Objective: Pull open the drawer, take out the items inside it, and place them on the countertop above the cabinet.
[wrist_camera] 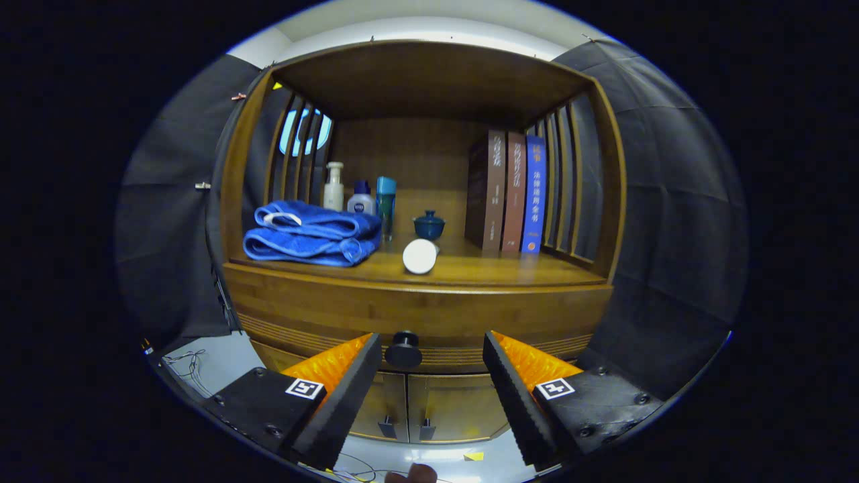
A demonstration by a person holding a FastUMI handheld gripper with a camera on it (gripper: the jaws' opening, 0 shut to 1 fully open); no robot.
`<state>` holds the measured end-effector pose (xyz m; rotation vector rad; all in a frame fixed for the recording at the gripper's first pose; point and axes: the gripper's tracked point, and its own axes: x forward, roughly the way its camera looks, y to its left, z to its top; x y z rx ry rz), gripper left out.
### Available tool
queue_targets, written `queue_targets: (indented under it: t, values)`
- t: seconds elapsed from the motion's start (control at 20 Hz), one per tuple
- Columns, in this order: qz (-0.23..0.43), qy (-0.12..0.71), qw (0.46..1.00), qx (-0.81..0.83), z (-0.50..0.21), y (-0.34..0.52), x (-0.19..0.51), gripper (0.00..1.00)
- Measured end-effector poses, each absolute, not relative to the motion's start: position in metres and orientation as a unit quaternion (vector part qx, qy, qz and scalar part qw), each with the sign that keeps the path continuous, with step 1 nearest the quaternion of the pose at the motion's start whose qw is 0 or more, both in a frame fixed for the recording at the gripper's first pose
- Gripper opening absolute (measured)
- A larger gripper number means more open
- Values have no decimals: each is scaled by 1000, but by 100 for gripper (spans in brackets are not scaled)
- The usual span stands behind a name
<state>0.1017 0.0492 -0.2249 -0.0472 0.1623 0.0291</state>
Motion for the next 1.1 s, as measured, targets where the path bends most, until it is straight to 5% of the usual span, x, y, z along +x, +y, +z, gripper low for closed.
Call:
queue_targets:
  t: [0.65, 1.1]
  values:
    - [-57, -20, 998, -19, -64, -12, -13, 98]
    - [-52, 9, 998, -46, -49, -14, -23, 99]
